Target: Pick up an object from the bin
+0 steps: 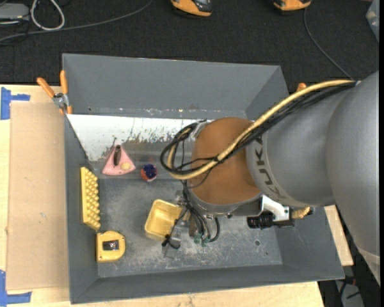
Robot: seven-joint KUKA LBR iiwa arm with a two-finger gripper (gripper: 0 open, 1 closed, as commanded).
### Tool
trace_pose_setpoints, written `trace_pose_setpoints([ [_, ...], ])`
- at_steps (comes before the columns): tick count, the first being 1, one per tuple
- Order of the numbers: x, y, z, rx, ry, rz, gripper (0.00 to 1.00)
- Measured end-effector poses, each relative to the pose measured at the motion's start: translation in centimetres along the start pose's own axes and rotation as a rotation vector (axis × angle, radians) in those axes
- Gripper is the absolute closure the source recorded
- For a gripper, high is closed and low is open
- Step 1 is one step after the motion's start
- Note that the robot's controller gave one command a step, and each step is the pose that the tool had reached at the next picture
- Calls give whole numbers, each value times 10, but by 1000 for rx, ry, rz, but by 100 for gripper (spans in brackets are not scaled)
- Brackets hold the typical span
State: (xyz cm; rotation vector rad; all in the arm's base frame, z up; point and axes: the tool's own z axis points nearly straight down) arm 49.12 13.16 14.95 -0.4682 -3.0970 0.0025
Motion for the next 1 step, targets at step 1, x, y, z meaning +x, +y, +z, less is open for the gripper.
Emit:
trace_pose_setpoints([
  [1,0,-1,0,0,0,4,100],
])
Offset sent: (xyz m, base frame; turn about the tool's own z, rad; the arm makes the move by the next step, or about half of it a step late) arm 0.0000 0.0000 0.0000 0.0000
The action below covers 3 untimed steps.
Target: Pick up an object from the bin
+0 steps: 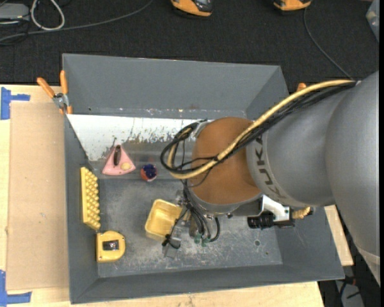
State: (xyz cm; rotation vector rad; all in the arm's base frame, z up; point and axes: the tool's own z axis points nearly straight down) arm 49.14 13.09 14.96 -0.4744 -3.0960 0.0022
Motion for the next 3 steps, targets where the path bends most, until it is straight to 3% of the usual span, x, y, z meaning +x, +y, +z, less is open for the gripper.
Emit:
trace_pose_setpoints([
  [1,0,0,0,0,0,1,100],
  [2,3,20,-6,7,3,0,100],
  [3,-46,13,19,6,5,-99,100],
])
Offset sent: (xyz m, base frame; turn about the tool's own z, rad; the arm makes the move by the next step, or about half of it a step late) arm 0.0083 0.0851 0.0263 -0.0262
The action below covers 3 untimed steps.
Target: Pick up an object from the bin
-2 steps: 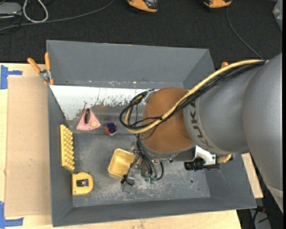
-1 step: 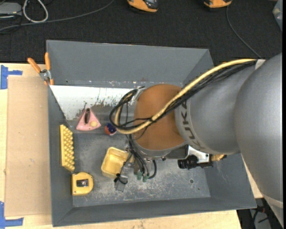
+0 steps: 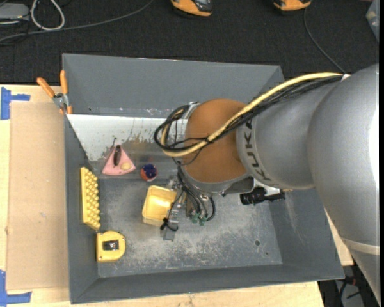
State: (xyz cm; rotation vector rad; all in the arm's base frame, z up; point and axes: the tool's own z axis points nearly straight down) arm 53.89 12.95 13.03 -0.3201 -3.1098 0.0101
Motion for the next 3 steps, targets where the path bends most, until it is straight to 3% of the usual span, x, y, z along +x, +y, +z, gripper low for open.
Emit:
trace_pose_setpoints([
  [1,0,0,0,0,0,1,100],
  [3,-32,-7,34,0,-1,72,100],
])
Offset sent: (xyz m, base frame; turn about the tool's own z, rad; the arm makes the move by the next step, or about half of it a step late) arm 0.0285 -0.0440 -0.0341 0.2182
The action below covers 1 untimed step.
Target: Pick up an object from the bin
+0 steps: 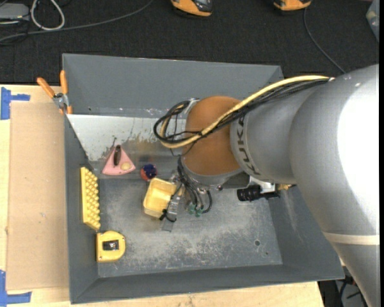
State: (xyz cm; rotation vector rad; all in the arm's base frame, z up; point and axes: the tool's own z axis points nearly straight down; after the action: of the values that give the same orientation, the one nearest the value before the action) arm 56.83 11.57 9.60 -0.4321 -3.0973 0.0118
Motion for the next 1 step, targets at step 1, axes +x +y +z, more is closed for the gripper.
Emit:
trace_pose_setpoints([
  [1,11,-8,13,1,4,61,100],
])
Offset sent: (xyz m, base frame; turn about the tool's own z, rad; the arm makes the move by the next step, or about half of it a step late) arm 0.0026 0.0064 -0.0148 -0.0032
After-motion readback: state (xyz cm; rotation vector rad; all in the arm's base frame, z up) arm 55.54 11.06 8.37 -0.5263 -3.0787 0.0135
